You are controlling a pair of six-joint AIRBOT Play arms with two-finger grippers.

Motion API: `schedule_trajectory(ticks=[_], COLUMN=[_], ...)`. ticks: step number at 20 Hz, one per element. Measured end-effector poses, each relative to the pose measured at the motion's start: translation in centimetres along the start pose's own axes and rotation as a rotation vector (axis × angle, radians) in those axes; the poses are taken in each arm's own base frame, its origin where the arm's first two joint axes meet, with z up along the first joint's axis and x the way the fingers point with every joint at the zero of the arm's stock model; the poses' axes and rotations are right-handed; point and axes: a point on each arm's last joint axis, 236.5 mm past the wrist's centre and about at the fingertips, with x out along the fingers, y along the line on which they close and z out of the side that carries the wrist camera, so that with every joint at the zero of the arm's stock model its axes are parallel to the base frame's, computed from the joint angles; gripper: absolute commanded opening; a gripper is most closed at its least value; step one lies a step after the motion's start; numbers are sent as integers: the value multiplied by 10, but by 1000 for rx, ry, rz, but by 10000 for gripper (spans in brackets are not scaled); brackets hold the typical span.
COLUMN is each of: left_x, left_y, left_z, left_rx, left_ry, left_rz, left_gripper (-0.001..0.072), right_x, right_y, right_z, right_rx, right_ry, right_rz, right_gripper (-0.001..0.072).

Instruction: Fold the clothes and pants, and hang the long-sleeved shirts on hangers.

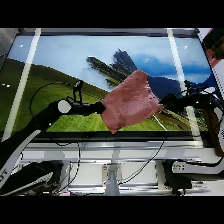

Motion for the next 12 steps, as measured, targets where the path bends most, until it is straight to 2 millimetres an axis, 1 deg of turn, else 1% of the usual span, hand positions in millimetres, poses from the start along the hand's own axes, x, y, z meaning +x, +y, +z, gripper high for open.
schedule_trajectory(ticks=[2, 3, 4, 5, 7, 8, 9, 10, 11, 12], left_x=[5, 6, 7, 8, 10, 12, 14, 17, 21, 24], left_y=[4, 5, 6, 7, 9, 11, 12, 15, 18, 21], left_z=[10, 14, 18, 20, 24, 25, 25, 25, 25, 23], left_rx=[-9, -13, -17, -18, -35, -56, -86, -115, -146, -176], left_ry=[-40, -57, -73, -83, -99, -101, -104, -105, -103, -97], left_rz=[7, 10, 12, 14, 18, 19, 22, 26, 31, 37], left_gripper=[712, 711, 711, 712, 712, 711, 711, 711, 711, 711], right_x=[7, 10, 12, 13, 16, 17, 19, 22, 26, 29], right_y=[-1, -3, -5, -6, -6, -6, -4, -2, 2, 7], right_z=[4, 7, 10, 12, 16, 15, 16, 16, 15, 14], right_rx=[35, 52, 74, 89, 111, 113, 113, 107, 94, 81], right_ry=[-6, -16, -29, -39, -52, -51, -52, -53, -50, -49], right_rz=[20, 21, 22, 24, 27, 29, 28, 25, 23, 21], right_gripper=[465, 428, 425, 378, 349, 294, 265, 197, 76, 21])
